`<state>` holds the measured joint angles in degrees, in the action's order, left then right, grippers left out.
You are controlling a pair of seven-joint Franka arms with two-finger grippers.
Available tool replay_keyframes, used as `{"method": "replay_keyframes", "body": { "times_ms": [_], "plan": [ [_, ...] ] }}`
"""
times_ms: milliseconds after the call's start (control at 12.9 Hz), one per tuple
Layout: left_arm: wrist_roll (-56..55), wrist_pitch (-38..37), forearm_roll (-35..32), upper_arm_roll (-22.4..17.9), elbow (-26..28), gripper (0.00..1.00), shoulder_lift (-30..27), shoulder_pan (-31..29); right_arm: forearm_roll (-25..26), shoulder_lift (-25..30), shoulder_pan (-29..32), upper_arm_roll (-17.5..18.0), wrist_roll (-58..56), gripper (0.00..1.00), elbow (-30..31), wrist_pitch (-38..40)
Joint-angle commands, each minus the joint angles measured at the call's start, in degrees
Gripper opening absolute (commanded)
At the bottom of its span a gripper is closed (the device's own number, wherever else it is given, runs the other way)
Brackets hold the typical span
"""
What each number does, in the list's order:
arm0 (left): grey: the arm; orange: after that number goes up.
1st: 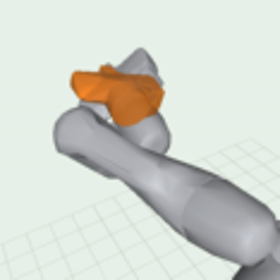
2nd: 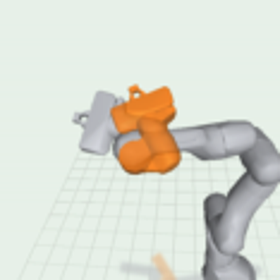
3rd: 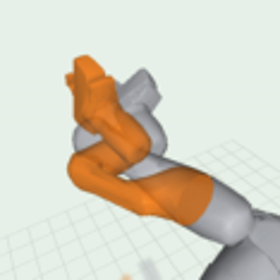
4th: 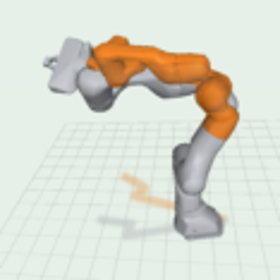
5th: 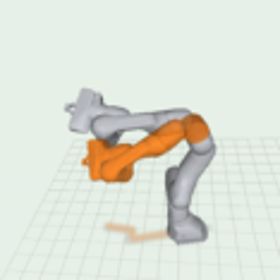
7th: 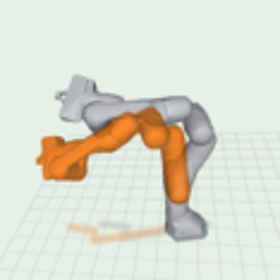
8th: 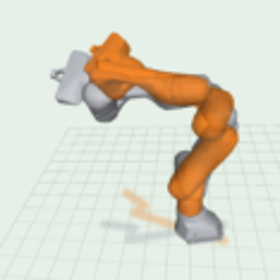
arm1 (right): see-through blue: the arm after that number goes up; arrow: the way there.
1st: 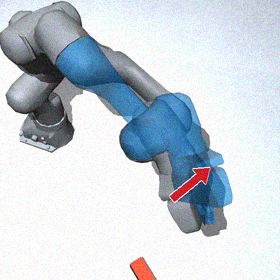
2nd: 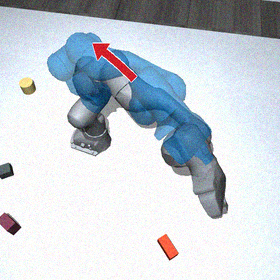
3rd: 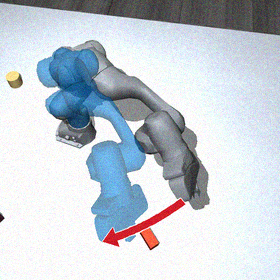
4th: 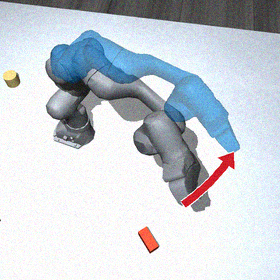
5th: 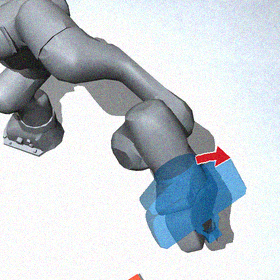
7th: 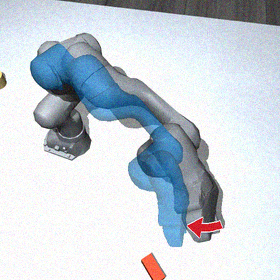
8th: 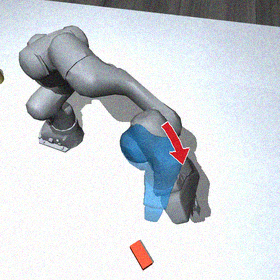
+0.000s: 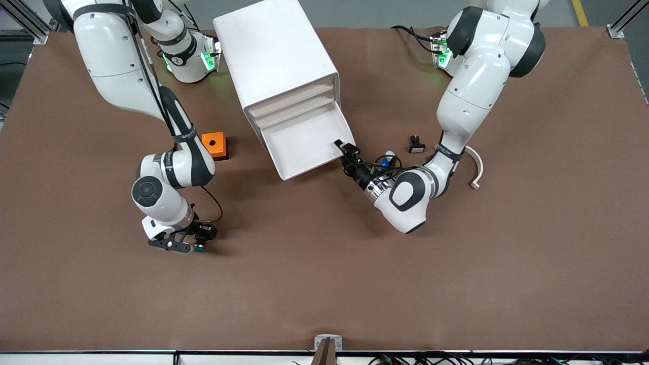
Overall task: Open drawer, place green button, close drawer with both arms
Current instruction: 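Pull the drawer open with the left gripper while the right gripper grasps the button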
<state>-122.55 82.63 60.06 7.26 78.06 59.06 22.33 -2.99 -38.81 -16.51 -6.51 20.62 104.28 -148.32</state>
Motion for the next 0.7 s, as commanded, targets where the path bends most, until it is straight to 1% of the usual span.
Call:
{"method": "replay_keyframes", "body": {
  "times_ms": [0, 155, 233, 388, 466, 621],
  "plan": [
    [3.53, -0.02, 1.29, -0.05, -0.54, 0.99, -0.26, -0.18, 0.09, -0.47, 0.34, 0.54, -0.76, 0.29, -0.84, 1.10],
    [7.21, 1.29, 1.29, -0.14, -0.63, 0.99, -0.70, -1.05, 0.09, -0.39, 0.08, 0.54, -0.67, 0.04, -1.01, 1.10],
    [9.84, 1.91, 1.29, -0.14, -1.15, 0.99, -0.88, -1.67, 0.09, -0.21, 0.16, 0.54, -0.58, 0.01, -1.01, 1.54],
    [19.48, 2.44, 0.77, -0.49, -4.04, 0.99, -1.49, -2.29, -0.44, 0.75, 0.08, 0.54, 0.03, 0.00, -0.92, 4.69],
    [25.46, 2.36, 0.68, -2.23, -5.10, 0.99, -1.93, -2.20, -0.53, 2.84, 0.16, 0.54, 1.34, 0.00, -0.75, 7.49],
    [36.10, 2.36, 0.07, -4.35, -5.98, 0.99, -3.07, -2.03, -0.53, 8.72, -0.18, 0.54, 7.73, 0.00, -0.49, 16.26]
  ]
}}
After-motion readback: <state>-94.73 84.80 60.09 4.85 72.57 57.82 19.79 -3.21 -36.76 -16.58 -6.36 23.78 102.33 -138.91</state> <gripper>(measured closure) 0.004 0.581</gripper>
